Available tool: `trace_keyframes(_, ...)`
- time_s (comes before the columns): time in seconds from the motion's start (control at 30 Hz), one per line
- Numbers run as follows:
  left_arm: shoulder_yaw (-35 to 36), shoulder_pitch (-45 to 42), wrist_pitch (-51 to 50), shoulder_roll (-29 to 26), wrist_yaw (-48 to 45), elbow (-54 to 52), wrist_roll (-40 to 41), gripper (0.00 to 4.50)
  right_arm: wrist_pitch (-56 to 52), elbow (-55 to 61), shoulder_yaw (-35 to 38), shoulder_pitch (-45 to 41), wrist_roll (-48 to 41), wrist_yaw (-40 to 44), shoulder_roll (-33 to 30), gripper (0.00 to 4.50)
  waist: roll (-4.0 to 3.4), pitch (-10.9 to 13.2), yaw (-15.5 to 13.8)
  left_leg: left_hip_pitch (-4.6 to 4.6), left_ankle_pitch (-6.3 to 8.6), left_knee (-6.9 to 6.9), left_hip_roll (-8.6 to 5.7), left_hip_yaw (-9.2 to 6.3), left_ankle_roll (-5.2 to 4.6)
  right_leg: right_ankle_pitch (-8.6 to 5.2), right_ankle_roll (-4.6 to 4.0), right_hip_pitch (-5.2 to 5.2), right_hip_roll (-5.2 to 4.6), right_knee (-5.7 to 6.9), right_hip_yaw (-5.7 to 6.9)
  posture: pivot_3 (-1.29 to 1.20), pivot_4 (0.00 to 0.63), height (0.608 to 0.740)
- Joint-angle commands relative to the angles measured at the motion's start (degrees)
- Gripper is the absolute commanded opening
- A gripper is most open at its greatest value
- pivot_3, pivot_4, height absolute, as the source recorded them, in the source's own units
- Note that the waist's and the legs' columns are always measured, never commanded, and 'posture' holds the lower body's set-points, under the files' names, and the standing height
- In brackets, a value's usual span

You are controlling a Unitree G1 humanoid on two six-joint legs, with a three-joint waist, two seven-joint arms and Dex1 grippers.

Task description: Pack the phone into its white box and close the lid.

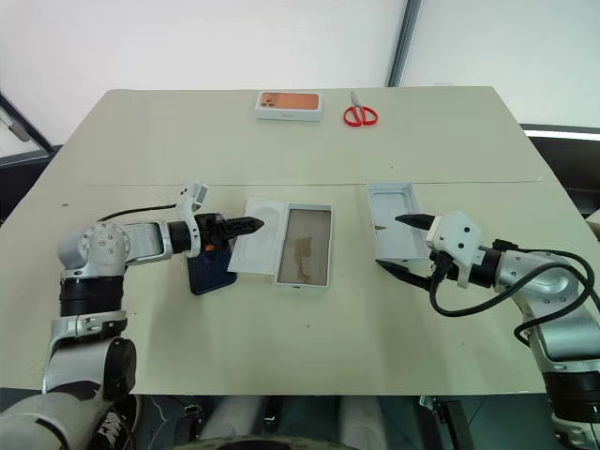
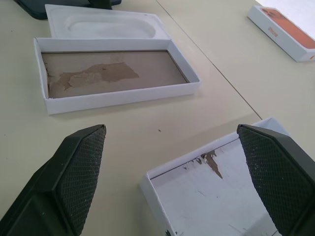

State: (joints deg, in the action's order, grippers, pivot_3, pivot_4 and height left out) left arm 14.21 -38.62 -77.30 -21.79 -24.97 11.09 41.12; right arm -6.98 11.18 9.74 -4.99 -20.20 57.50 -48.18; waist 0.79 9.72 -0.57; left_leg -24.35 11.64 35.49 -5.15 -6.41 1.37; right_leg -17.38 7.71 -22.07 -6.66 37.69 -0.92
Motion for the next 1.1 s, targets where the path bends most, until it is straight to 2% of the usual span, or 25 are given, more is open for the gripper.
trace_keyframes(0.03, -1.4, -1.5, -0.5, -0.5, 1.4, 2.2, -2.4, 4.50, 0.6, 1.8, 0.9, -0.8, -0.2, -0.7, 0.3, 4.46, 0.00, 0.0, 0.0, 0.00, 0.00, 0.00, 0.00, 0.00, 0.00, 0.00, 0.00, -0.01, 0.00, 0.00, 0.00, 0.00, 0.150, 0.740)
trace_keyframes(0.5, -5.3, -2.7, -1.8, -0.6, 1.3, 4.4, -5.2, 4.50, 0.8, 2.1, 0.9, -0.5, 0.2, -1.5, 0.5, 4.46, -0.01, 0.0, 0.0, 0.03, 0.00, 0.04, -0.01, 0.01, 0.01, 0.00, 0.00, 0.03, 0.00, 0.07, -0.01, 0.00, 0.150, 0.740)
trace_keyframes(0.6, -3.7, -3.7, -3.0, 0.7, 2.3, 6.2, -5.2, 4.50, 0.7, 2.1, 0.6, -0.8, 0.3, -1.7, 0.7, 4.46, -0.02, 0.0, -0.1, 0.06, 0.00, 0.07, -0.01, 0.00, 0.00, 0.00, 0.01, 0.08, 0.00, 0.07, 0.00, 0.00, 0.150, 0.740)
trace_keyframes(0.7, -2.9, -3.3, -3.7, 0.9, 2.4, 6.7, -5.1, 3.65, 0.3, 2.6, 0.6, -0.9, 0.1, -1.9, 0.8, 4.50, -0.02, 0.0, -0.1, 0.08, 0.00, 0.08, -0.02, 0.00, 0.00, -0.01, 0.02, 0.10, -0.01, 0.07, 0.00, 0.00, 0.150, 0.740)
trace_keyframes(0.87, -0.8, -2.9, -4.7, 1.4, 3.4, 6.5, -5.2, 1.08, 0.2, 2.8, 0.8, -0.8, 0.1, -1.9, 0.6, 4.50, -0.02, 0.0, -0.1, 0.07, 0.00, 0.08, -0.02, -0.01, 0.00, -0.02, 0.03, 0.09, -0.01, 0.07, -0.01, 0.00, 0.150, 0.740)
trace_keyframes(1.1, -0.1, -1.7, -6.1, 1.4, 3.4, 5.2, -5.4, 1.08, -0.3, 3.2, 0.3, -1.7, 0.1, -2.1, 0.8, 4.50, -0.02, 0.0, 0.0, 0.06, 0.00, 0.08, -0.02, -0.01, 0.01, -0.02, 0.03, 0.08, -0.01, 0.07, -0.01, 0.00, 0.150, 0.740)
